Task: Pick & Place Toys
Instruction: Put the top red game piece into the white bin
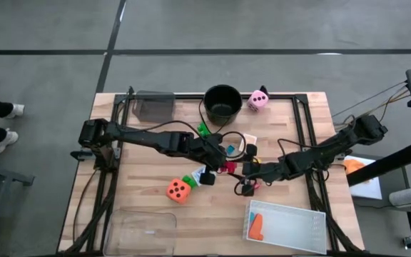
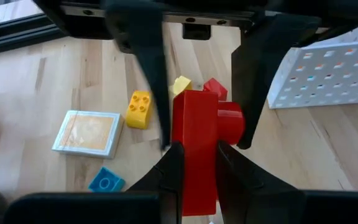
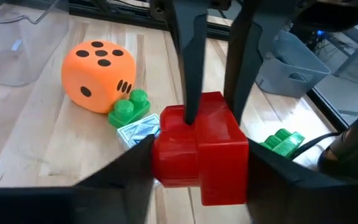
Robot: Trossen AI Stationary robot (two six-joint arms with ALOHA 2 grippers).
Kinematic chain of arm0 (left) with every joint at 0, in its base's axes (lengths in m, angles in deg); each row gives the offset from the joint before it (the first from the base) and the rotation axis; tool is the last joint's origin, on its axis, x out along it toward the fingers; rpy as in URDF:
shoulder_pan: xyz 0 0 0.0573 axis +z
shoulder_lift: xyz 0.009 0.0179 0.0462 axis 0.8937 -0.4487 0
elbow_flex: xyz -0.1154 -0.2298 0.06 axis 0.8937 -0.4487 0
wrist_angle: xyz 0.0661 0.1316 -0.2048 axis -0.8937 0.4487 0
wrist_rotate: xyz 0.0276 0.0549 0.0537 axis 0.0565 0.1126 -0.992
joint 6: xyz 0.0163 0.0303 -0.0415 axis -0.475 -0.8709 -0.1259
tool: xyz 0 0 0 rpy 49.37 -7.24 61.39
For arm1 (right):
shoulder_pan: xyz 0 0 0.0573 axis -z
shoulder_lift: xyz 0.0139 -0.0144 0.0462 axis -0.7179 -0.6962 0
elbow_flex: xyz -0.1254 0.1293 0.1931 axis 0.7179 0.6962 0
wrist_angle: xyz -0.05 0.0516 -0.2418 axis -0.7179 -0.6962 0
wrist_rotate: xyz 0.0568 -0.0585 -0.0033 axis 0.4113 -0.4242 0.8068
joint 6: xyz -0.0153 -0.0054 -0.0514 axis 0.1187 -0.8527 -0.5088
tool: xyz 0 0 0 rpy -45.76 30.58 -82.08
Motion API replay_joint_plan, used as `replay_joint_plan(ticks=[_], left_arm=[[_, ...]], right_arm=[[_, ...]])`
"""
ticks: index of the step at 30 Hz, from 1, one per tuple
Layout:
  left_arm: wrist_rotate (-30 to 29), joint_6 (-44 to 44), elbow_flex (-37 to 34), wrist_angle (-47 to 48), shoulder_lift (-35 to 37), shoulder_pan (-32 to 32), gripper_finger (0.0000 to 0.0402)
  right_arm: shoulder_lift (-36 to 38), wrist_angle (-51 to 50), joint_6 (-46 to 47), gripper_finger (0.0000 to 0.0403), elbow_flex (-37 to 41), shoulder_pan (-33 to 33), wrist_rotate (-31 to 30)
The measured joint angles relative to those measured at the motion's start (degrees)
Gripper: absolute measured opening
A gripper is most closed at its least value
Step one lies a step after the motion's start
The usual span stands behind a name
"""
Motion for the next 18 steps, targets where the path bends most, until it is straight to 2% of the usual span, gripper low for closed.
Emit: replay_joint_plan(ticks=[2, 9, 15, 18], left_arm=[[0.46, -0.06, 0.00, 0.00, 0.00, 0.00, 0.0058], [2.40, -0.49, 0.00, -0.06, 0.01, 0.02, 0.0063], [6.42, -1.85, -0.19, -1.04, 1.72, -0.25, 0.0176], [9.23, -2.00, -3.32, -6.67, 4.19, -0.79, 0.0219]], right_arm=[[0.00, -0.12, -0.61, 0.0160, 0.00, -0.02, 0.31], [0.00, -0.11, -0.87, 0.0158, 0.00, -0.02, 0.48], [0.02, -0.40, -0.75, 0.0158, 0.24, -0.40, -0.35], [0.00, -0.11, -0.63, 0.0158, 0.94, -0.50, -0.50]])
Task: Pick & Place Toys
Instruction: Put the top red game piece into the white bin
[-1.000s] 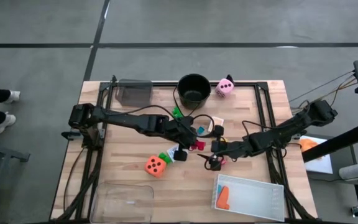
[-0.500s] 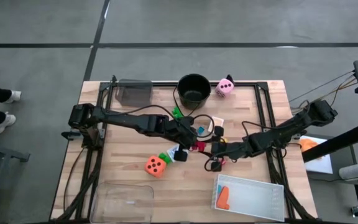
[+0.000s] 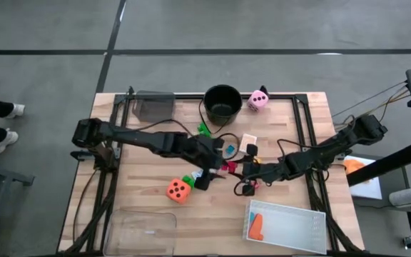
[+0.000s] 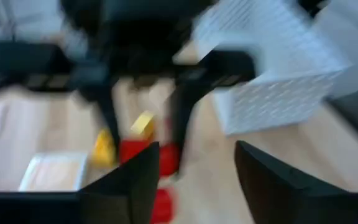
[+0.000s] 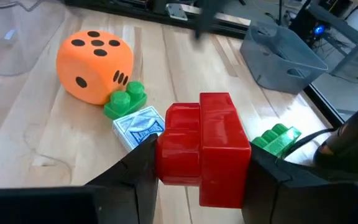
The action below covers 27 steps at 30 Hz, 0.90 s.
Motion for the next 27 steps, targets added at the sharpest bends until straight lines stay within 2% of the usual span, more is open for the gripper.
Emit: replay_joint_plan(ticks=[4, 7, 11, 14, 21, 27], left_arm=[[1.76, 0.22, -8.97, -12.25, 5.20, -0.19, 0.0246], [1.74, 1.84, -17.33, -22.23, 10.62, -0.25, 0.0250], [0.15, 4.41, -29.10, -33.53, 17.96, -0.33, 0.0251], [-3.14, 6.27, -36.66, -39.35, 23.39, -0.24, 0.0252], [-6.92, 8.26, -48.52, -44.01, 32.38, -0.26, 0.0252], [-8.43, 8.73, -53.20, -45.43, 34.78, -0.25, 0.0253]], right_arm=[[0.00, 3.79, -0.48, 0.0158, 1.67, -0.34, 0.19], [0.00, 12.23, -3.81, 0.0158, 4.43, -0.77, 1.06], [0.02, 26.24, -8.56, 0.0158, 9.54, -0.98, 8.26], [0.87, 32.16, -10.08, 0.0158, 12.80, -0.98, 12.64], [9.12, 31.40, -9.68, 0.0158, 17.80, -2.57, 19.76], [20.27, 19.83, -4.21, 0.0158, 18.20, -4.77, 26.02]])
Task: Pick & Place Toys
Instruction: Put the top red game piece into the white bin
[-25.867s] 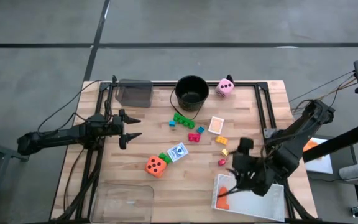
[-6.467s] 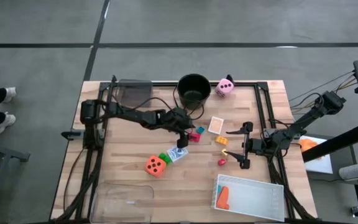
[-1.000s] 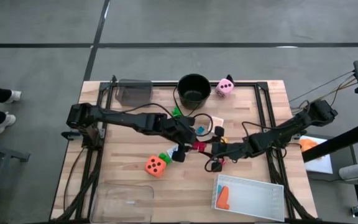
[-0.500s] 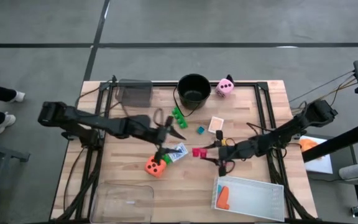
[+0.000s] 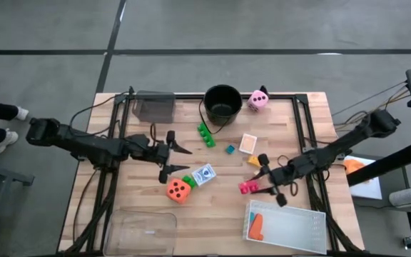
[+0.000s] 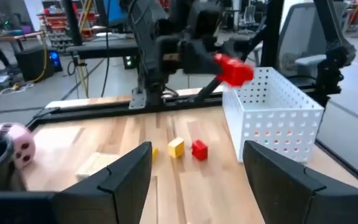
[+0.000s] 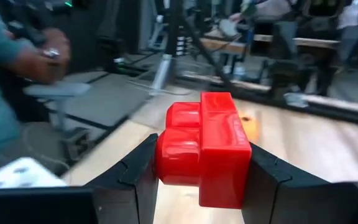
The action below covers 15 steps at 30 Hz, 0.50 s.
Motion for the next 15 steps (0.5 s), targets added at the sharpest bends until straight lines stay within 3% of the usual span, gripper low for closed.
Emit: replay_joint_plan(ticks=[8, 15], left_arm=[[0.00, 0.61, -0.88, -0.50, -0.37, 0.00, 0.0253], [0.00, 0.99, -0.90, 0.17, -0.37, 0.00, 0.0253]], right_arm=[[10.11, -17.69, 13.61, 0.0158, -2.94, -3.96, 4.07], [9.57, -27.28, 27.58, 0.0158, -7.11, -10.47, 4.25]])
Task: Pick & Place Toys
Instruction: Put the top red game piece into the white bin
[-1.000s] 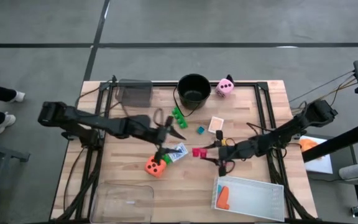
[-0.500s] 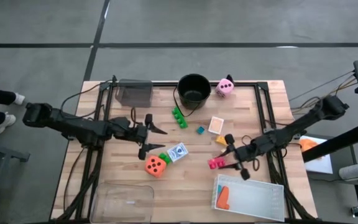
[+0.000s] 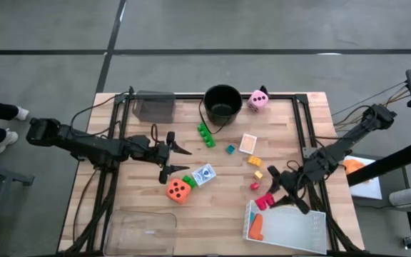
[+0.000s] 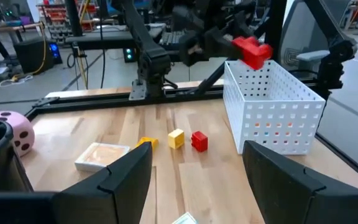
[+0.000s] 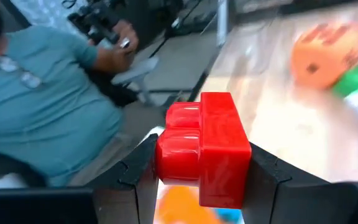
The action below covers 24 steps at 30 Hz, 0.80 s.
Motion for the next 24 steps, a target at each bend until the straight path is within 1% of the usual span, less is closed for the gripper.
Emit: replay_joint_plan(ticks=[5, 9, 13, 17, 21, 22, 24], left_arm=[[-0.02, 0.94, -0.07, 0.45, 0.00, 0.00, 0.0253], [-1.21, 1.10, -0.09, 1.03, 0.00, 0.00, 0.0253], [-1.49, 1.47, -0.09, 1.89, 0.00, 0.02, 0.0253], [-1.49, 1.51, -0.09, 2.18, 0.00, 0.02, 0.0253], [-1.49, 1.51, -0.09, 2.30, 0.00, 0.02, 0.0253], [-1.49, 1.51, -0.09, 2.30, 0.00, 0.02, 0.0253], [-1.49, 1.49, -0.09, 2.34, 0.00, 0.02, 0.0253]], right_arm=[[-4.00, -7.70, 8.15, 0.0158, -5.13, -5.85, 0.05], [-9.40, -15.48, 13.73, 0.0158, -10.36, -8.75, -0.59], [-15.90, -23.46, 18.50, 0.0158, -15.85, -10.03, -0.91], [-22.42, -30.04, 21.39, 0.0158, -20.45, -10.23, -0.89], [-27.43, -31.62, 22.20, 0.0158, -23.86, -10.19, -0.93], [-28.34, -31.60, 22.52, 0.0160, -24.66, -10.19, -0.94], [-29.96, -31.63, 23.54, 0.0194, -26.35, -10.21, -1.13]])
